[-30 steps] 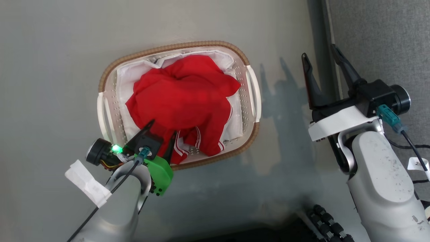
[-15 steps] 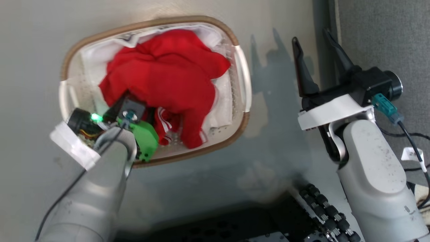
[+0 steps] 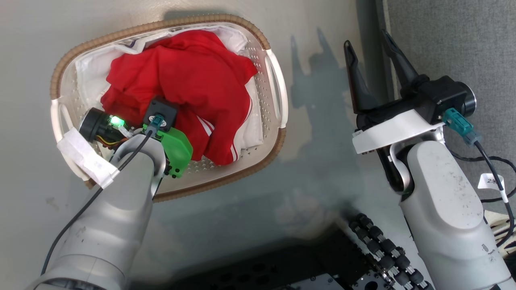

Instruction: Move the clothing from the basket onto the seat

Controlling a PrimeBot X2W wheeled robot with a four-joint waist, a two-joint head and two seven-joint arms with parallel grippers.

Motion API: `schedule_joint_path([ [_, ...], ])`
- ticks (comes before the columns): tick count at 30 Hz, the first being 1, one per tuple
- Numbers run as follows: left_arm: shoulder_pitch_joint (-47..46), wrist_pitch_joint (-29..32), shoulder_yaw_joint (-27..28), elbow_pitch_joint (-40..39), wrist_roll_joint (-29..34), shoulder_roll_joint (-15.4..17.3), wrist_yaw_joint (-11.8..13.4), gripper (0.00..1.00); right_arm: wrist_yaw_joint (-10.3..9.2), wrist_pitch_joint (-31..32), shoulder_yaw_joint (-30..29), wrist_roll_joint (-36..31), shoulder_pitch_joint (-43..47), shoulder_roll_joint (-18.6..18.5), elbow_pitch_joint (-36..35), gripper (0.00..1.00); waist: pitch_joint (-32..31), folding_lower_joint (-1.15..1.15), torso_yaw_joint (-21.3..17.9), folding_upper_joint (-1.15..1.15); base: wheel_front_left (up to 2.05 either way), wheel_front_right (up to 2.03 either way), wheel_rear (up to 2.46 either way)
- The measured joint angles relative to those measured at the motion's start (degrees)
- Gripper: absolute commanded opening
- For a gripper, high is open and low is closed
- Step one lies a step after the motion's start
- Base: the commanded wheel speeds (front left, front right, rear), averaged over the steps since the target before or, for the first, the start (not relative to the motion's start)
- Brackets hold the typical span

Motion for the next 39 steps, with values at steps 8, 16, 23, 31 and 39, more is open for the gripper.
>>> schedule_joint_path([
  [8,3.1,0.0,0.3,-2.7,-1.8,0.0,0.3,0.0,0.0,0.0,-0.1,0.3,0.4,0.0,0.7,1.0,-2.5,0.0,0.7,0.0,0.0,0.0,0.0],
  [16,9.6,0.0,1.6,-10.3,-3.6,-0.1,0.3,0.0,0.0,0.0,-0.4,-0.2,3.1,0.1,2.5,1.0,-8.1,0.0,1.8,0.0,0.0,0.0,0.0],
  [23,17.3,0.0,2.8,-17.1,-5.2,-0.1,0.1,0.0,0.01,0.0,-0.6,-0.6,6.6,-0.9,4.1,1.0,-15.0,0.0,3.6,0.0,0.0,0.0,0.0],
  [31,24.7,0.0,5.6,-26.2,-5.7,-0.4,0.0,0.0,0.01,0.0,-0.6,-0.5,11.4,-2.0,5.5,1.0,-23.9,0.0,6.2,0.0,0.0,0.0,0.0],
  [39,29.1,0.0,8.5,-35.7,-6.1,-0.8,-0.6,0.0,0.01,0.0,-0.3,-0.1,16.1,-2.0,6.5,1.0,-32.2,-0.01,8.9,0.0,0.0,0.0,0.0],
])
